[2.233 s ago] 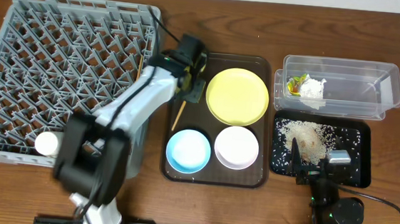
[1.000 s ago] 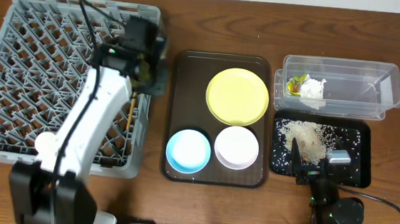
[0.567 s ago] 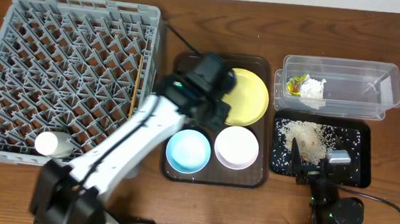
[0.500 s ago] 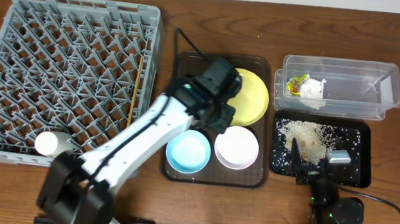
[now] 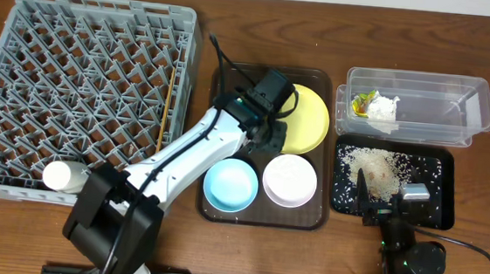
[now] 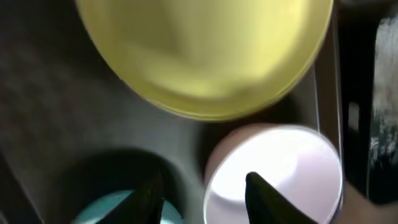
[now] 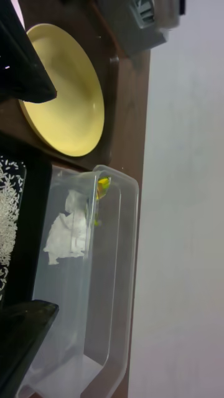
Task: Sort waste into correct bins and load items into the dishwasher
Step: 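Reach the left gripper to the pink bowl and grasp its rim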
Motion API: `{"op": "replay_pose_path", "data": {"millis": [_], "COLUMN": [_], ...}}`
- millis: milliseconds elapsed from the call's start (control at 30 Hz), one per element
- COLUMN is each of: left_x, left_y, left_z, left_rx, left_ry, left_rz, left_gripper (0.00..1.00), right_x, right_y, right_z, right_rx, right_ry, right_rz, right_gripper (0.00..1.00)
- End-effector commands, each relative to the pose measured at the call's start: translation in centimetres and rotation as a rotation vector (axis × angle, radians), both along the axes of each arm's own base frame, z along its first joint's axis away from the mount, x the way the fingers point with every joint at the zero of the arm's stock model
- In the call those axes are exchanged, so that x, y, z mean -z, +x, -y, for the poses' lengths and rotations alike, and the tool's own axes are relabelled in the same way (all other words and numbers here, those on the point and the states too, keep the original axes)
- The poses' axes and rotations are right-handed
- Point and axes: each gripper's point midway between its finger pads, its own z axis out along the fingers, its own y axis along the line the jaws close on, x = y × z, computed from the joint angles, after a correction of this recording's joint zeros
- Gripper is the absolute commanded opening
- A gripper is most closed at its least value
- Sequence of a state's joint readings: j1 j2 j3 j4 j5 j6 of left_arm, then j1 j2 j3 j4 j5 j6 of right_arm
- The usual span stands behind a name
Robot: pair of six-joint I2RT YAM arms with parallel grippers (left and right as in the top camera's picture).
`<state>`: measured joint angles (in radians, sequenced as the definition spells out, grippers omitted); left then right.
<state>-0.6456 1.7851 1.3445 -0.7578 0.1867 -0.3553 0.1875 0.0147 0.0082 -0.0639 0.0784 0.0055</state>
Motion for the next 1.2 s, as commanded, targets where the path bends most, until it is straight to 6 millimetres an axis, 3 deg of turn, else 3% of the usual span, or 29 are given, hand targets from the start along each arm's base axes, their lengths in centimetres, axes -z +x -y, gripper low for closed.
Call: {"op": "replay_pose_path", "data": {"millis": [0, 267, 500, 733, 967, 1033, 1167], "left_x": [0.6, 2.0, 4.5, 4.8, 7.5, 8.3, 8.8], "left_y": [-2.2, -4.1, -4.0, -4.5, -5.2, -5.6, -5.9], "left_z": [0.6, 0.9, -0.1, 1.7, 2.3, 2.8, 3.6], "left_rx": [0.145, 0.261, 0.254, 0.284, 0.31, 0.329, 0.334], "left_ry": [0.006, 0.042, 0.089, -0.011, -0.03, -0.056, -0.109], "left_rz": [-0.05, -0.054, -0.014, -0.036, -0.098, -0.129, -0.166], "left_gripper": [0.44, 0.44, 0.44, 0.44, 0.44, 0.43, 0.24], "right_x": [0.1, 0.1, 0.1, 0.1, 0.1, 0.1, 0.1], "right_y": [0.0, 0.0, 0.0, 0.0, 0.0, 0.0, 0.0], "right_z": [0.2, 0.2, 0.2, 0.2, 0.2, 0.2, 0.2], "right_rx": [0.009, 0.009, 0.009, 0.009, 0.009, 0.009, 0.009], "right_ry": [-0.011, -0.011, -0.011, -0.011, -0.011, -0.011, -0.011], "right_rz": [0.0, 0.0, 0.0, 0.0, 0.0, 0.0, 0.0], "right_gripper": [0.99, 0.99, 0.99, 0.99, 0.99, 0.99, 0.99]}}
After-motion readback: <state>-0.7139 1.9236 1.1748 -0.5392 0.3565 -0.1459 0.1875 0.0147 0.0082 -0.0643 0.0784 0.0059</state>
